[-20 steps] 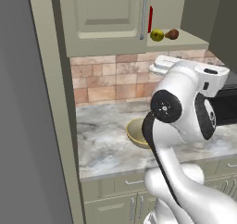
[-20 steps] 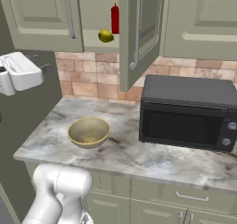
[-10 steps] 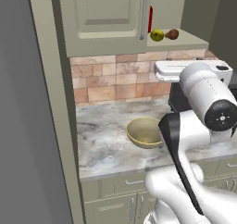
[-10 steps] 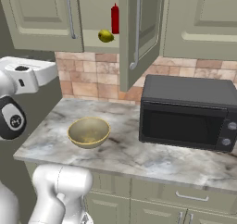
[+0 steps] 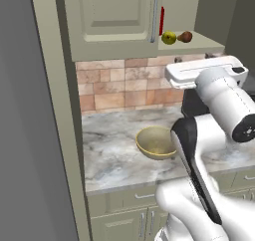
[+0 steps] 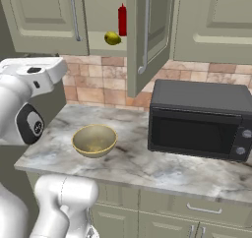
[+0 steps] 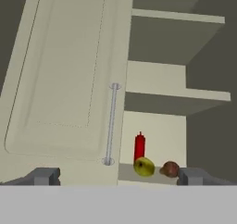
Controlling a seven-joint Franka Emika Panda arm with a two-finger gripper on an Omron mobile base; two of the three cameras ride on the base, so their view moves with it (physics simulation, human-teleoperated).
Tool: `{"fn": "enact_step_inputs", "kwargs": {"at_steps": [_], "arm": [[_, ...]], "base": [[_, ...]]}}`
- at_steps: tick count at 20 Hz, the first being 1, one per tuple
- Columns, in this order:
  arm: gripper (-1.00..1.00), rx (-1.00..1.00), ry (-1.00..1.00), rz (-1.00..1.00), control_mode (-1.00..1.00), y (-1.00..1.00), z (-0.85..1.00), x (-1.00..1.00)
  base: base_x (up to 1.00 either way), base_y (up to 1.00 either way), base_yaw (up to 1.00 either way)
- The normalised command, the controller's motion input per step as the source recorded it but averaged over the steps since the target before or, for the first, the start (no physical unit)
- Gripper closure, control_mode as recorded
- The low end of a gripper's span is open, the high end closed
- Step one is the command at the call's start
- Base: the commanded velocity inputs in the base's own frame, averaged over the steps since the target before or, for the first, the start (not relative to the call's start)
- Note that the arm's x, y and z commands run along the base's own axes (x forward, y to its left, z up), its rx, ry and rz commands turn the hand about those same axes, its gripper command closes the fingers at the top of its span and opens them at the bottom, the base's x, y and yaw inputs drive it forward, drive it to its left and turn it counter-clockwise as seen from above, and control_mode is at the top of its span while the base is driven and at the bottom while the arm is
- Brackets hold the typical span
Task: Open the cabinet. Pick the pear and pear from the cabinet and place them into the bowl. Then close the cabinet.
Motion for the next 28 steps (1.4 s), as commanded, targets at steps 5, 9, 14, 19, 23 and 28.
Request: {"fn": "enact_step_inputs", "kwargs": {"at_steps": [5, 9, 14, 19, 23, 28], "arm": [[-1.0, -0.01, -0.04, 0.0, -1.0, 0.24, 0.05, 0.37], [-1.0, -0.01, 0.0, 0.0, -1.0, 0.22, 0.02, 0.69], [-1.0, 0.0, 0.01, 0.0, -1.0, 0.09, 0.05, 0.78], [-1.0, 0.0, 0.0, 0.0, -1.0, 0.0, 0.0, 0.64], [-1.0, 0.0, 0.0, 0.0, -1.0, 0.0, 0.0, 0.56], [-1.0, 0.0, 0.0, 0.0, -1.0, 0.0, 0.12, 0.69]], "base": [[0.0, 0.0, 0.0], [0.0, 0.0, 0.0], [0.0, 0.0, 0.0], [0.0, 0.0, 0.0], [0.0, 0.0, 0.0], [0.0, 0.0, 0.0]]}}
